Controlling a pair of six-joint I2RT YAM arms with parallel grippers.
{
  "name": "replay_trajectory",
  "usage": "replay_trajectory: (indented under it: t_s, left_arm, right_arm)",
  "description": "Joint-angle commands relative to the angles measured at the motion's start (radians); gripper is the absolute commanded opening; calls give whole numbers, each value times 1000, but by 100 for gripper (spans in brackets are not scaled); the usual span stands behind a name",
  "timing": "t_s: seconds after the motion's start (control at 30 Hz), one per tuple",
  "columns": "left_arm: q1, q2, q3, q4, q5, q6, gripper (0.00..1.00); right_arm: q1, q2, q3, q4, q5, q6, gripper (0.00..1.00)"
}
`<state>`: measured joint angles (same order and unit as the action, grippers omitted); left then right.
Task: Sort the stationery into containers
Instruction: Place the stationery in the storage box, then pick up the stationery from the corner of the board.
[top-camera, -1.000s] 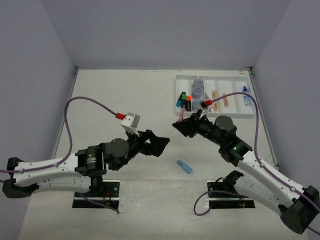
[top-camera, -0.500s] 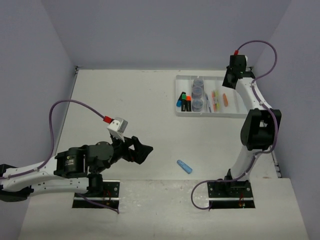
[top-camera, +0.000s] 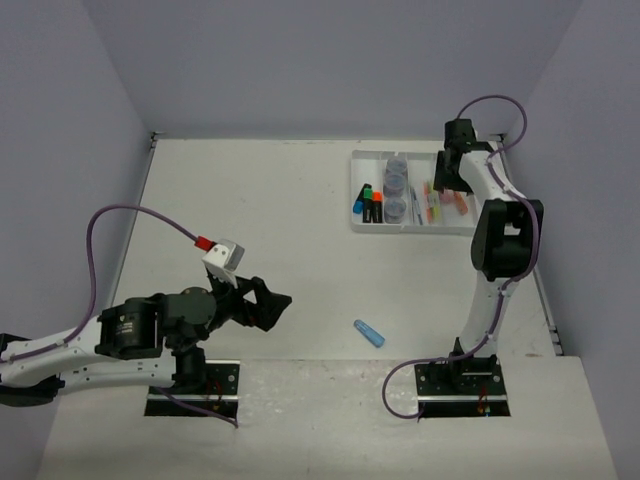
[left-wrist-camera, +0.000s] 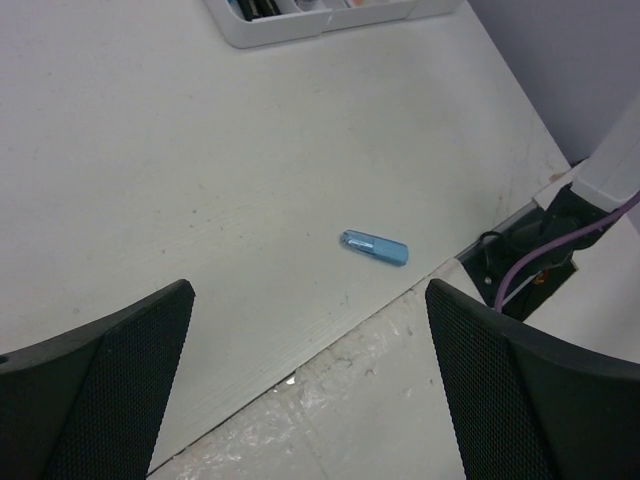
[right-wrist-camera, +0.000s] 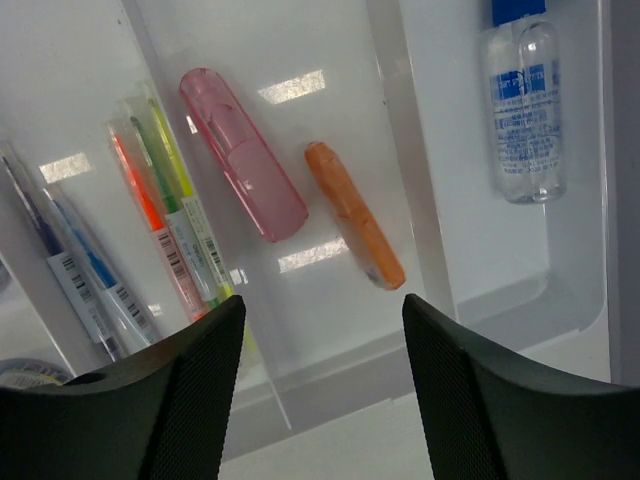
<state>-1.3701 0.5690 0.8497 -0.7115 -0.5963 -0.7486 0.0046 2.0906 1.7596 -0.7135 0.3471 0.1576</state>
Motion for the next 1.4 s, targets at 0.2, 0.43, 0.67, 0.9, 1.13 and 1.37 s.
replay_trajectory:
  t_s: [0.2, 0.43, 0.67, 0.9, 1.13, 1.37]
  left_arm:
    - [-1, 155, -10, -28, -244, -334, 100]
    - [-1, 758, 319, -139, -103, -701, 100]
    - [0, 1215, 644, -235, 96, -843, 97]
    - [37, 1377, 681, -207, 249, -964, 84]
    - [86, 1495, 669, -154, 361, -933, 70]
    - [111, 1524, 631, -175, 408, -922, 36]
  right_arm:
    - [237, -639, -443, 199, -72, 163, 68]
    - [246, -1022, -819, 349, -131, 243, 99]
    - [238, -1258, -890, 212, 53, 347, 99]
    - [236, -1424, -933, 212, 45, 347, 99]
    - [237, -1445, -941, 233, -16, 339, 99]
    - [236, -1458, -962, 265, -63, 329, 99]
